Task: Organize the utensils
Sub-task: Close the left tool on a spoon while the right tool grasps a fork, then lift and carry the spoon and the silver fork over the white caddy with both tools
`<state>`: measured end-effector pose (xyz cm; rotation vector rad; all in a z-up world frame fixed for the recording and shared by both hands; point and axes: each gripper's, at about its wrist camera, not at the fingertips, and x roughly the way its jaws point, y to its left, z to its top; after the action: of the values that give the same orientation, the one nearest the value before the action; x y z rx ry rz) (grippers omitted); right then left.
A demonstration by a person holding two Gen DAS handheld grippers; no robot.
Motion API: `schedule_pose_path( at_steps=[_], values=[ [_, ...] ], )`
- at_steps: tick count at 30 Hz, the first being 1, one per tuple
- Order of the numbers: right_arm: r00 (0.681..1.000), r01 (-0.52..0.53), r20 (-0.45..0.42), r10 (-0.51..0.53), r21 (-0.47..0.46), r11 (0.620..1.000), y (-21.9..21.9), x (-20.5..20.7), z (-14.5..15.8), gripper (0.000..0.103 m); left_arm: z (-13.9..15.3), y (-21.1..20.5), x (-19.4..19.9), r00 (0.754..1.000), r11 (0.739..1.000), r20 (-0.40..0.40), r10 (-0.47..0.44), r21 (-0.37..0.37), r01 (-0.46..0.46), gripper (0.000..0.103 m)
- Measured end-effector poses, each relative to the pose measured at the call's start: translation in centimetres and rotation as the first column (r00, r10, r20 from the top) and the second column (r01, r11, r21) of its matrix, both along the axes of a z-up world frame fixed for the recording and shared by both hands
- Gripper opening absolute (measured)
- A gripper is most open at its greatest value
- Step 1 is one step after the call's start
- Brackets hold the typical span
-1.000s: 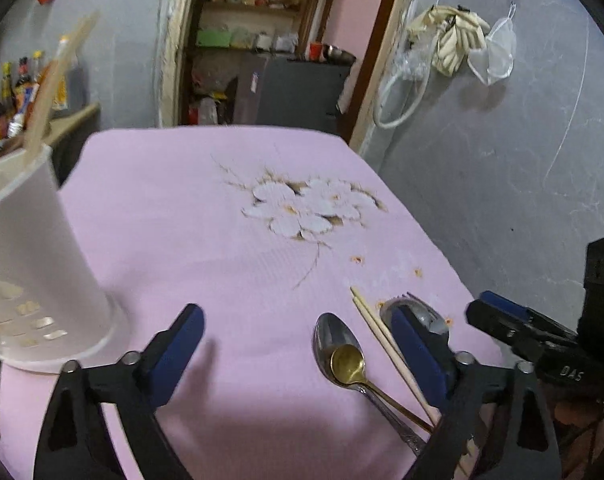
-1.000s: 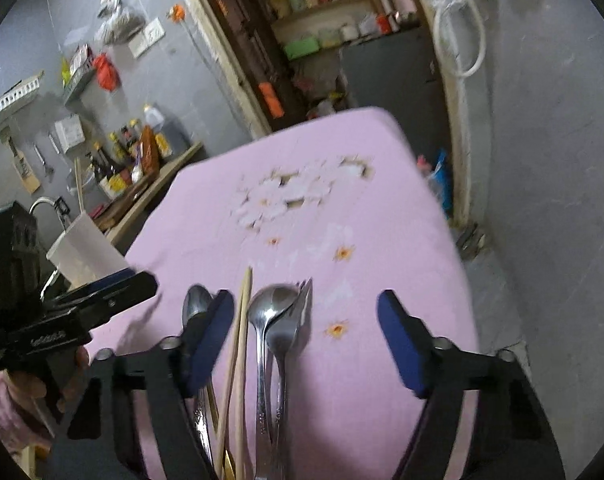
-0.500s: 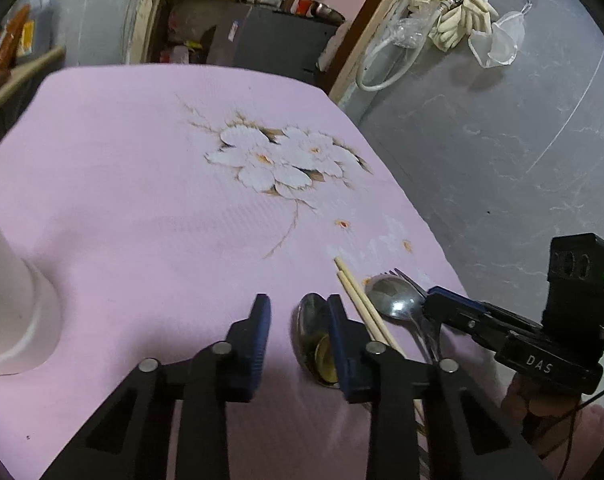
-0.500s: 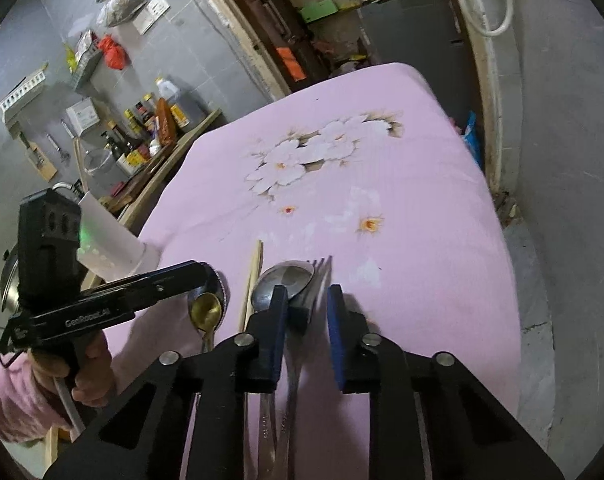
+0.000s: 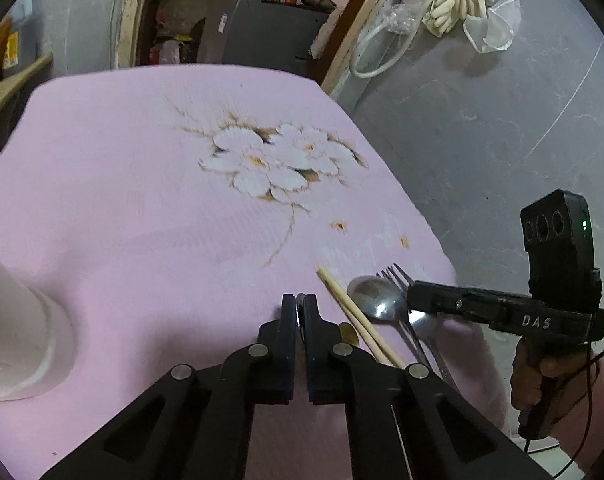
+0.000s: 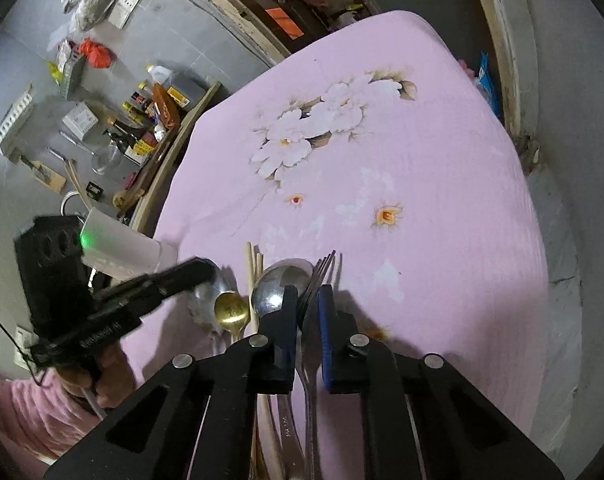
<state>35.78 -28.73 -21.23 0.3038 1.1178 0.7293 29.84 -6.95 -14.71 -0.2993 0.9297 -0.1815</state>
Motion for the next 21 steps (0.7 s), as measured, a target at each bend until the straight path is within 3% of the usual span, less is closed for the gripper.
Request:
schedule_pose_path(
  at_steps=[4,10,21],
  values=[
    [0.999,0.001,0.046,-0.001,-0.01,1.0,0.6,-1.6,1.3,0.004,1.8,0.5,-0.7,0.999,0.999,0.029,0.021,0.029,-0.022,0.003],
    [0.988,0.085,0.127,-0.087,0.025,0.996,-0.3,-3.8,4.3,0.002,5.4,1.5,-2.8,0.993,0.993,0.105,0.062,0.094,-0.072,0.003],
    [0.923,0.223,0.276,-0.268,0.183,0.957,-0.4,-7.7,11.3,0.002,11.4,3.9,-6.1,0.971,0.985,0.222,0.084,0.131,-0.115,0.003]
  ],
)
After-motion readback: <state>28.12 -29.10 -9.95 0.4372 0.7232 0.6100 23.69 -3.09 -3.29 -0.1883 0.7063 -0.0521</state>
